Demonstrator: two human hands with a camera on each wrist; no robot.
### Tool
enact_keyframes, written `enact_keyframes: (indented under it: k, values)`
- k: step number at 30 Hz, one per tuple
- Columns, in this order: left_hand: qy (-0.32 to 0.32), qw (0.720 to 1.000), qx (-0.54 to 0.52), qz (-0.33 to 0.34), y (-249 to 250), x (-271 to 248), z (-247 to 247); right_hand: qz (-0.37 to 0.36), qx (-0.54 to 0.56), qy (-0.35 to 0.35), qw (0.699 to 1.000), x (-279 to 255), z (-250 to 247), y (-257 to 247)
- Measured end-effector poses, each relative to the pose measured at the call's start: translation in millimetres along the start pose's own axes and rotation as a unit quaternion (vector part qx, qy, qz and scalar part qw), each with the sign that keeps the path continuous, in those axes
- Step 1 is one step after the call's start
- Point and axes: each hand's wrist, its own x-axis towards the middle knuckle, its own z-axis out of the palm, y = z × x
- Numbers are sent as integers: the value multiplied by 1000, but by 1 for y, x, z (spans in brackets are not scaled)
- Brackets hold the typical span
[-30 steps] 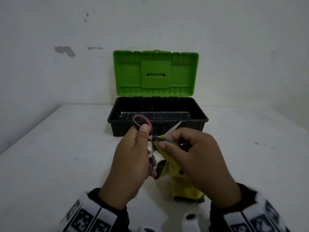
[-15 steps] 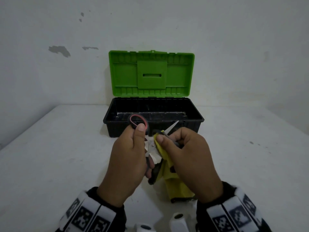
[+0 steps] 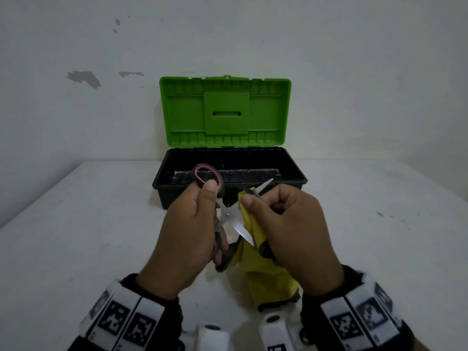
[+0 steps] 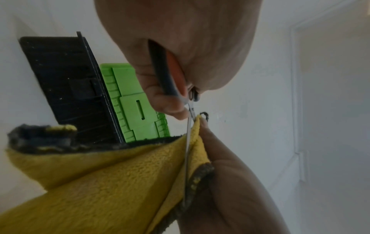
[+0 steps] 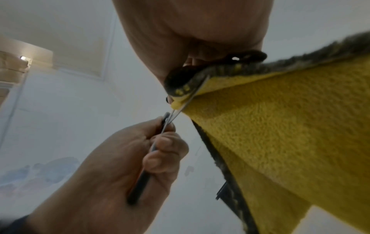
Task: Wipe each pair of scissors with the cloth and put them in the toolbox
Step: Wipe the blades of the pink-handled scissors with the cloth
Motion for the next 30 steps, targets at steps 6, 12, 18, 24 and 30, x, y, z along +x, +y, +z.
enact_keyframes:
  k: [6, 12, 18, 24, 30]
  values:
    - [-2, 1000, 13, 2, -1, -2, -4, -4, 2, -32, 999, -8, 7, -5]
    - [-2, 1000, 14, 10, 2, -4, -7, -6, 15, 3, 1000, -1, 3, -5]
    - [-1, 999, 24, 24, 4, -6, -11, 8, 19, -8, 1000, 2, 2, -9]
    - [-1, 1000, 21, 17, 6, -10, -14, 2, 32, -23, 999, -7, 7, -11]
    - [-8, 1000, 11, 13, 6, -12, -18, 14, 25, 17, 999, 1, 3, -3]
